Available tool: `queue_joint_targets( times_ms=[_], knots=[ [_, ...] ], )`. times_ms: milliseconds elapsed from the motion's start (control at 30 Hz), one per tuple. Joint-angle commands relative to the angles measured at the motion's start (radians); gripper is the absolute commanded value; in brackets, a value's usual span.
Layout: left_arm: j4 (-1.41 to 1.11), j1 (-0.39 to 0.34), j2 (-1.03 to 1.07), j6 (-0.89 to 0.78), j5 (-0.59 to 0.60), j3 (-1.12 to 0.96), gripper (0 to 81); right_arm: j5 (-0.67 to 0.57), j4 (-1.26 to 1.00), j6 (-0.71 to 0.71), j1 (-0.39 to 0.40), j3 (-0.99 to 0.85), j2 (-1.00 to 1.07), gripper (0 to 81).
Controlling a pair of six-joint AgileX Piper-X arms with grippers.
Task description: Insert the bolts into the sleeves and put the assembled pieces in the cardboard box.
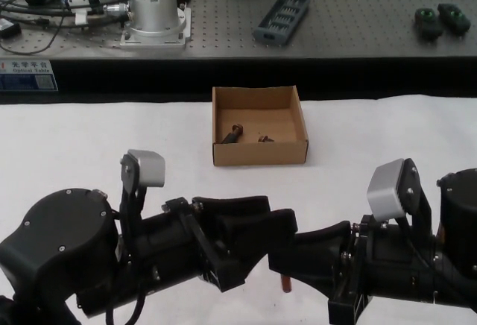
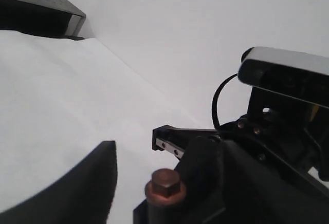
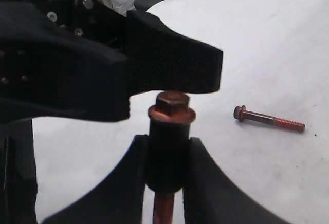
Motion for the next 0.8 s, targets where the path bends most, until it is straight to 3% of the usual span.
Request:
queue_joint_targets(
  times_ms=[0, 100, 233, 400, 567, 767],
  knots=[
    [-0.025, -0.001, 0.003, 0.111, -0.018, -0.002, 44.7, 0.013, -0.043, 0.023, -0.002, -0.001, -0.012, 4.3],
    [-0.024, 0.035, 0.003, 0.179, -0.078, -0.002, 44.7, 0.012, -0.043, 0.023, -0.011, -0.003, -0.012, 4.3],
    [-0.027, 0.158, 0.003, 0.188, -0.110, -0.002, 44.7, 0.035, -0.015, 0.017, -0.052, -0.037, -0.012, 4.3],
    [-0.029, 0.286, 0.003, 0.128, -0.039, -0.002, 44.6, 0.028, 0.181, -0.165, -0.128, -0.188, 0.043, 4.3],
    [-0.013, 0.306, -0.018, 0.101, 0.116, -0.002, 36.7, -0.025, 0.194, -0.184, -0.197, -0.381, 0.223, 4.3],
    [-0.013, 0.301, -0.098, 0.117, 0.137, 0.036, 34.8, -0.086, 0.214, -0.125, -0.260, -0.666, 0.494, 4.3]
  ],
)
